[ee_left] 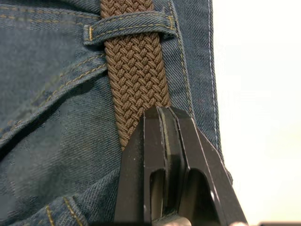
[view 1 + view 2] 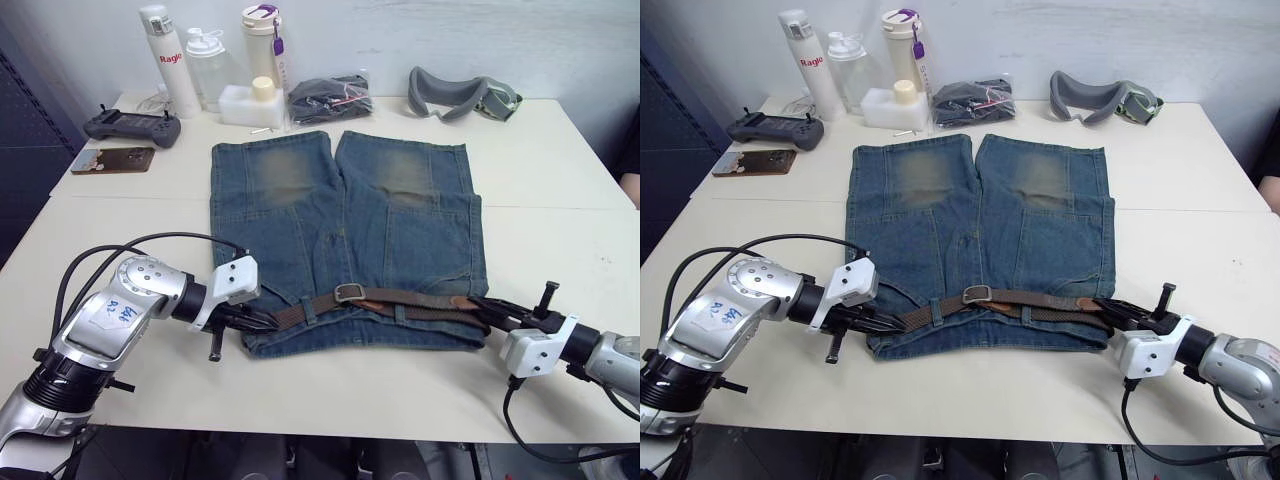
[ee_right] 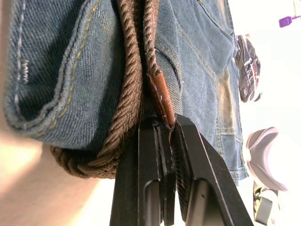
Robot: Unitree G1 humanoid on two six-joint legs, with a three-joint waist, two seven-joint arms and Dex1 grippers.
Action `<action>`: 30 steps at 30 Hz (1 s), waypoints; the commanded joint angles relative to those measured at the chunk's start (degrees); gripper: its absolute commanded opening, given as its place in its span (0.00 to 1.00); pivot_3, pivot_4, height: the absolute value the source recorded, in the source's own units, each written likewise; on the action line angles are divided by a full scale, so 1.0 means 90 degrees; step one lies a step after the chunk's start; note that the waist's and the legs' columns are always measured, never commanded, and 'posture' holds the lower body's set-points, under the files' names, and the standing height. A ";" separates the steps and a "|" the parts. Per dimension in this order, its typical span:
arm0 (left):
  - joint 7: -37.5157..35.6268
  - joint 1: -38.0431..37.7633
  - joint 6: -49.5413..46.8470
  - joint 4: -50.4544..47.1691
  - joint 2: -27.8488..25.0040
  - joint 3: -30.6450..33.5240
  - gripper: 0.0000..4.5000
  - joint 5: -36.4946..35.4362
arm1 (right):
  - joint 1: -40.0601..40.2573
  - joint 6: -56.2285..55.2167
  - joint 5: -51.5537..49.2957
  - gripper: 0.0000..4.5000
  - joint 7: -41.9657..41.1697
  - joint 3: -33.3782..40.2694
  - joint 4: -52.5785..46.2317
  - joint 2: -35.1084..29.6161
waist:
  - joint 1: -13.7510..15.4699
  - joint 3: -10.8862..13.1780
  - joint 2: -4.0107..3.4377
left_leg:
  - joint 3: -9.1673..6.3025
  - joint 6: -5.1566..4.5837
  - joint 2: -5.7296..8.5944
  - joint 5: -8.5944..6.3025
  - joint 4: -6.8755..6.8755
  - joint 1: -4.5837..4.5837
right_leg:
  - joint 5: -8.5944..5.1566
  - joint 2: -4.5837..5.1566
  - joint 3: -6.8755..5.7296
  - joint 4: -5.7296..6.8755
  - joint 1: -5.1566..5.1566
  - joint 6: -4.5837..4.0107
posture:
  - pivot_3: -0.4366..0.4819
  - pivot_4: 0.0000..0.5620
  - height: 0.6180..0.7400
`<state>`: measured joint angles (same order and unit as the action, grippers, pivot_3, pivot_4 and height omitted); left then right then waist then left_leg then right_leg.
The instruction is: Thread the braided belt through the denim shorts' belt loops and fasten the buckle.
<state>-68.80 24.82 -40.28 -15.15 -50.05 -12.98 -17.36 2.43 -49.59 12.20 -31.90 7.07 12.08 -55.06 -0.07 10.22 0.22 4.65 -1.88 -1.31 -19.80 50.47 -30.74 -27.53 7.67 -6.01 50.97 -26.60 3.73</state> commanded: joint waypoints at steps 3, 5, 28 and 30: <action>-0.0094 -0.0111 0.0209 0.0109 0.0233 -0.0059 0.00 -0.0178 | 0.0013 0.0838 -0.1008 0.09 -0.0776 -0.0300 -0.0273 -0.0090 | 0.0006 -0.0024 -0.0013 | -0.0004 -0.0010 -0.0016 -0.0047 0.0127 -0.0079 | -0.0043 -0.0001 0.0002 0.0105 -0.0076 -0.0017 | 0.48 0.27 0.26; -0.0111 -0.0117 0.0118 0.0123 0.0248 0.0148 0.00 -0.0349 | 0.0030 0.1106 -0.1370 0.24 -0.1028 -0.0276 -0.0399 -0.0136 | 0.0025 -0.0026 -0.0014 | -0.0005 -0.0012 -0.0025 -0.0059 0.0161 -0.0109 | -0.0051 -0.0003 -0.0002 0.0131 -0.0101 -0.0030 | 0.48 0.27 0.26; 0.2202 -0.0797 -0.0558 0.0547 0.0630 0.4042 0.98 -0.1953 | -0.1954 1.0062 -0.6584 1.00 -0.1622 0.1144 -0.1759 -0.0197 | 0.0007 -0.0019 -0.0025 | -0.0035 -0.0047 -0.0027 -0.0084 0.0146 -0.0170 | -0.0056 0.0000 -0.0027 0.0104 -0.0134 -0.0036 | 0.48 0.27 0.26; 0.2499 -0.1063 -0.0298 0.0362 0.0819 0.4100 0.98 -0.1834 | -0.1900 1.0112 -0.6515 1.00 -0.1490 0.1169 -0.1785 0.0004 | 0.0022 -0.0017 -0.0022 | -0.0034 -0.0048 -0.0026 -0.0084 0.0142 -0.0172 | -0.0054 0.0000 -0.0027 0.0098 -0.0134 -0.0032 | 0.48 0.27 0.26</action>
<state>-48.96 15.74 -45.95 -8.40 -42.62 21.68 -34.99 -14.60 41.38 -46.83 -46.45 15.95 -2.22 -55.61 0.13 10.07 0.02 4.34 -2.31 -1.54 -20.56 51.75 -32.29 -28.00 7.68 -6.26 51.86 -27.82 3.48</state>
